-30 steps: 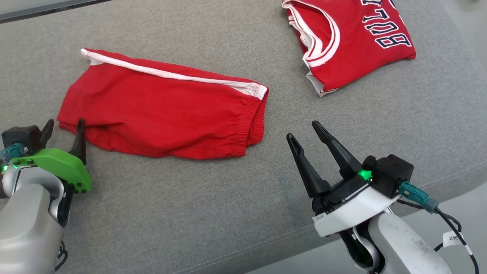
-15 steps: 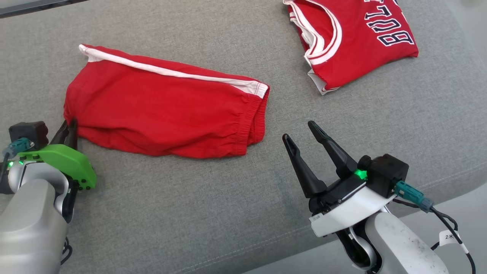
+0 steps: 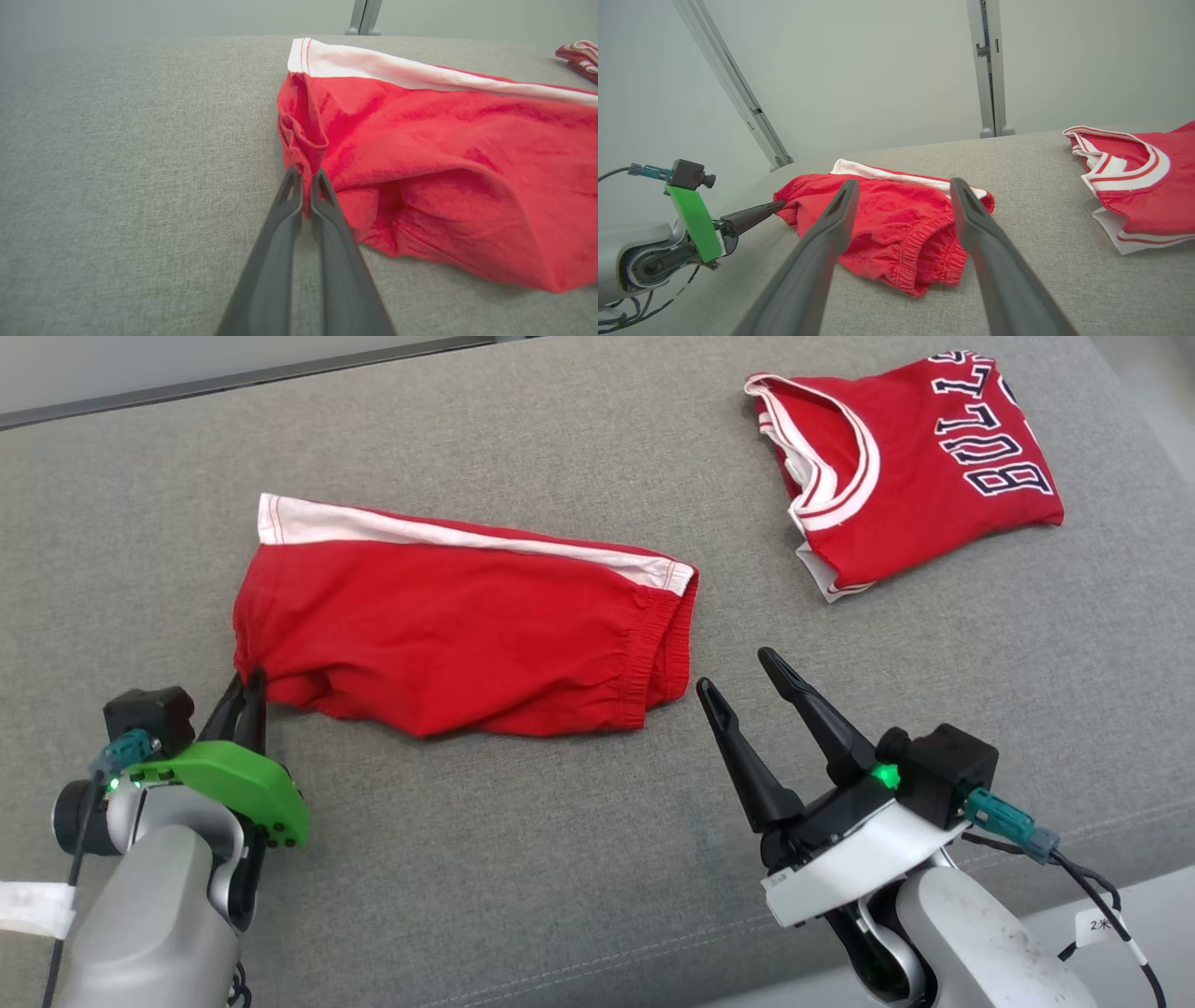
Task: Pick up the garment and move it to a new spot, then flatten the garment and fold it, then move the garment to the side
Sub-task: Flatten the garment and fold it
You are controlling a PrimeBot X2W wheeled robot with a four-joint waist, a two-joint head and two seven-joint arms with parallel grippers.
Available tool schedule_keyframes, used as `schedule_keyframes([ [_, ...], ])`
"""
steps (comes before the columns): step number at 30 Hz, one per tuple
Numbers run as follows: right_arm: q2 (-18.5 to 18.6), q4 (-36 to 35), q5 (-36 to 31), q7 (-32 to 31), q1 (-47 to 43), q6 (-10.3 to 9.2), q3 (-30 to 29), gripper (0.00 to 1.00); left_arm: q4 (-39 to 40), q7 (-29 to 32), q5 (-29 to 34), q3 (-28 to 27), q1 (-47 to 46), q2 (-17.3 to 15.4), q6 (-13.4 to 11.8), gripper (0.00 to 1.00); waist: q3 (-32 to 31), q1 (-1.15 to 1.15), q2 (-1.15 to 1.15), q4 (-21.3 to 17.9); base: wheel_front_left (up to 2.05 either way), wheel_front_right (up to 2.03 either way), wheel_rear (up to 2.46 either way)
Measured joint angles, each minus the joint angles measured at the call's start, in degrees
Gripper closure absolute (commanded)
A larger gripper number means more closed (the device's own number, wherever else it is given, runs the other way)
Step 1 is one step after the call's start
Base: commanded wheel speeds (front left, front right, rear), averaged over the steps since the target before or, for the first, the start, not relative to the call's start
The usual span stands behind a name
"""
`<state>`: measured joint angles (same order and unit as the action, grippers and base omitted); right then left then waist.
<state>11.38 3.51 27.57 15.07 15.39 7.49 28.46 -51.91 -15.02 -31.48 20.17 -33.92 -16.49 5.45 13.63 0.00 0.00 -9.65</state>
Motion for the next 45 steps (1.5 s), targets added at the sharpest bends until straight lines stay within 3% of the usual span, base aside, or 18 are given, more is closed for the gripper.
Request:
schedule_keyframes([
  [29, 1.2, 3.8, 2.0, 0.0, -3.4, 0.0, 0.7, 0.0, 10.6, 0.0, 3.0, -4.7, 17.6, 4.9, -3.0, 1.0, -8.2, 0.0, 0.0, 6.6, 0.0, 0.0, 0.0],
  [30, 1.2, 3.9, 2.1, 0.0, -3.4, 0.0, 0.8, 0.0, 10.6, 0.0, 2.9, -5.1, 17.7, 5.1, -2.9, 0.89, -8.2, 0.0, 0.0, 6.6, 0.0, 0.0, 0.0],
  [31, 1.3, 4.1, 2.1, 0.0, -3.4, 0.0, 0.9, 0.0, 10.6, 0.0, 2.9, -5.3, 17.7, 5.2, -2.9, 0.58, -8.3, 0.0, 0.0, 6.6, 0.0, 0.0, 0.0],
  [32, 1.3, 4.2, 2.2, 0.0, -3.4, 0.0, 1.1, 0.0, 10.5, 0.0, 3.0, -5.4, 17.8, 5.3, -2.9, 0.02, -8.3, 0.0, 0.0, 6.6, 0.0, 0.0, 0.0],
  [38, 1.5, 4.7, 2.6, 0.0, -3.3, 0.0, 1.0, 0.0, 14.8, 0.0, 5.2, -7.9, 18.9, 6.5, -3.4, 0.0, -8.3, 0.0, 0.0, 6.7, 0.0, 0.0, 0.0],
  [45, 0.2, 4.7, 0.1, 0.0, -0.8, 0.0, -1.0, 0.0, 29.1, 0.0, 12.5, -14.6, 22.5, 7.3, -5.0, 0.0, -7.7, 0.0, 0.0, 7.3, 0.0, 0.0, 0.0],
])
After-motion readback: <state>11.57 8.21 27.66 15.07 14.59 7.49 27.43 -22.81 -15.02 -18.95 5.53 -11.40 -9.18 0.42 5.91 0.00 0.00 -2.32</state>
